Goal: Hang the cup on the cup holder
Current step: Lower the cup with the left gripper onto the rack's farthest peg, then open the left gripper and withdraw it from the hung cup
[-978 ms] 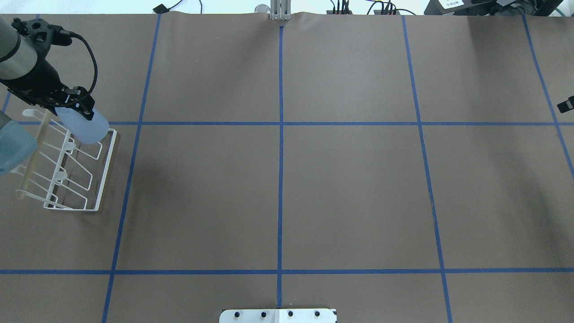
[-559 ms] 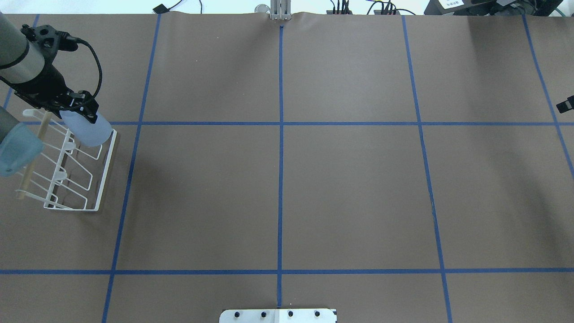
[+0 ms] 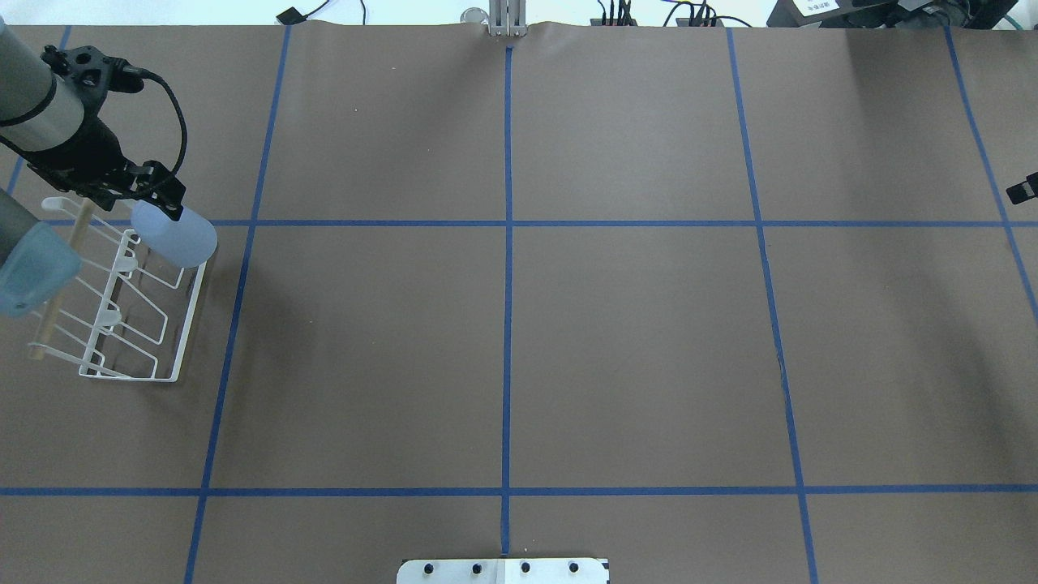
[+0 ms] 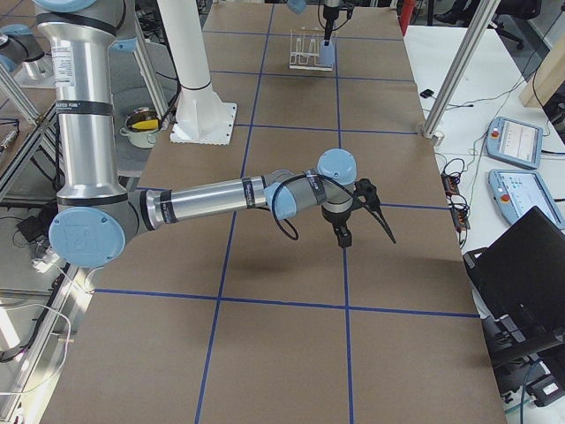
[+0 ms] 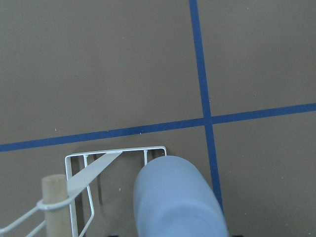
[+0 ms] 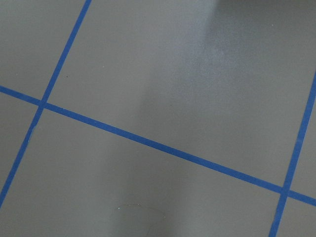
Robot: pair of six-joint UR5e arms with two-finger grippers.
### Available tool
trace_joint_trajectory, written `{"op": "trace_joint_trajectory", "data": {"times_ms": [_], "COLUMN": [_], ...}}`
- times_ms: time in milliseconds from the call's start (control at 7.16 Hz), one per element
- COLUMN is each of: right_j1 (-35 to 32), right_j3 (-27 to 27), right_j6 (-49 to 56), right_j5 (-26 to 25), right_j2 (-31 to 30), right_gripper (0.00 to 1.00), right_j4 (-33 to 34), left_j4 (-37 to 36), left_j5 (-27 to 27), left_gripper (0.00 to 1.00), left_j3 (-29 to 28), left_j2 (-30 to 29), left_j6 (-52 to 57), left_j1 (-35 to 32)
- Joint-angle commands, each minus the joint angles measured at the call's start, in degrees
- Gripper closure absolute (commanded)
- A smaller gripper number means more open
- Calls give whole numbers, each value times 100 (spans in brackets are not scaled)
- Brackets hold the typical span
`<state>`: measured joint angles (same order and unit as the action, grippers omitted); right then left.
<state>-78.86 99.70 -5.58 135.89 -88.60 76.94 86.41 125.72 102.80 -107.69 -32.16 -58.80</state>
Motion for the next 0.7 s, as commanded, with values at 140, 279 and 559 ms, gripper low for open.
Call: {"op": "trace_joint_trajectory", "data": {"times_ms": [140,279,559], "right_j1": [-41,-94,-453], "right_j3": [84,206,444], "right_j6": [13,22,694], "right_j5": [-36,-36,-89], "right_j2": [253,507,948], "right_gripper": [0,0,0], "right_j4": [643,1169,2460], "left_j4": [-10,-27,16], "left_j5": [14,31,49], "left_gripper": [3,3,3], "left_j3": [222,223,205], "left_j2": [46,72,614], "left_j6": [347,811,2031], "left_j1": [-358,-630,-1254]}}
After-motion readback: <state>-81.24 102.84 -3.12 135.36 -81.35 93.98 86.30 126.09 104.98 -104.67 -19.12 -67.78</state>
